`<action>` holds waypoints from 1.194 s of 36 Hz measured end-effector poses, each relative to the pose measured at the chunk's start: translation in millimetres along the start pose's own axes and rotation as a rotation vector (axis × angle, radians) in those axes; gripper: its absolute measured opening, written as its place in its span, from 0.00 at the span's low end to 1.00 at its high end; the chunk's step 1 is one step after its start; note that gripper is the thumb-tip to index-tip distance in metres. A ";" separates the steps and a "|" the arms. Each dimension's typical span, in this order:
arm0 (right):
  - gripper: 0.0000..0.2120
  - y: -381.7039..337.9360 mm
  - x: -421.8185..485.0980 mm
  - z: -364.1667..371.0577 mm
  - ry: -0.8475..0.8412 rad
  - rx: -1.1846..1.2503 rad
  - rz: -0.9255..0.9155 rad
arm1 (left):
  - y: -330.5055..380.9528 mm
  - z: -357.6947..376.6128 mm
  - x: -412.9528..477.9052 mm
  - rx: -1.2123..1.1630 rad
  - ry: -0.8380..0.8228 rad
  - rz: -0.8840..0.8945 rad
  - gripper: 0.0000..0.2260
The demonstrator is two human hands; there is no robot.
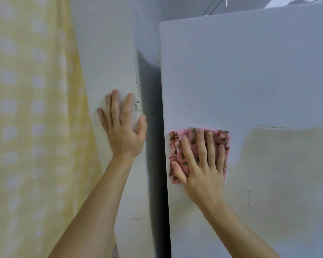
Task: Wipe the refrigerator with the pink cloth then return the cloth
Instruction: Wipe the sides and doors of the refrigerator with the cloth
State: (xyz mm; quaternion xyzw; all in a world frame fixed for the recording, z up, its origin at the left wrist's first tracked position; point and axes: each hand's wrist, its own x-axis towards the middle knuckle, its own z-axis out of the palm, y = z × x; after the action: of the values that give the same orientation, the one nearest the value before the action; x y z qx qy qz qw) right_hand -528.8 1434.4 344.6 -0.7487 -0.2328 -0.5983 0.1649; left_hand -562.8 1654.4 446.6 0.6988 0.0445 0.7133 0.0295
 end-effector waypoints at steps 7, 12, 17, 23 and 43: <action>0.30 -9.1 54.0 -8.1 0.029 0.021 -0.003 | -8.4 0.2 5.5 0.020 0.032 0.042 0.26; 0.27 -11.8 82.2 -11.3 0.094 0.020 0.037 | -10.2 1.8 3.7 0.021 0.042 0.059 0.26; 0.26 -18.8 45.1 -6.1 0.041 0.069 0.063 | -10.0 4.7 2.1 0.024 0.056 0.061 0.26; 0.31 -1.8 -45.6 7.7 -0.108 0.030 -0.028 | -7.7 4.4 -1.7 0.008 0.055 0.029 0.26; 0.28 16.7 24.9 -12.7 0.010 0.061 0.101 | -3.2 1.3 -0.4 0.004 0.034 0.020 0.27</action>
State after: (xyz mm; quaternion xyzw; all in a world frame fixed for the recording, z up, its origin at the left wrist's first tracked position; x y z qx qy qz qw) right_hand -525.6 1417.6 372.3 -0.7512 -0.2121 -0.5856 0.2189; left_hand -561.6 1657.6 445.9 0.6872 0.0392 0.7251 0.0202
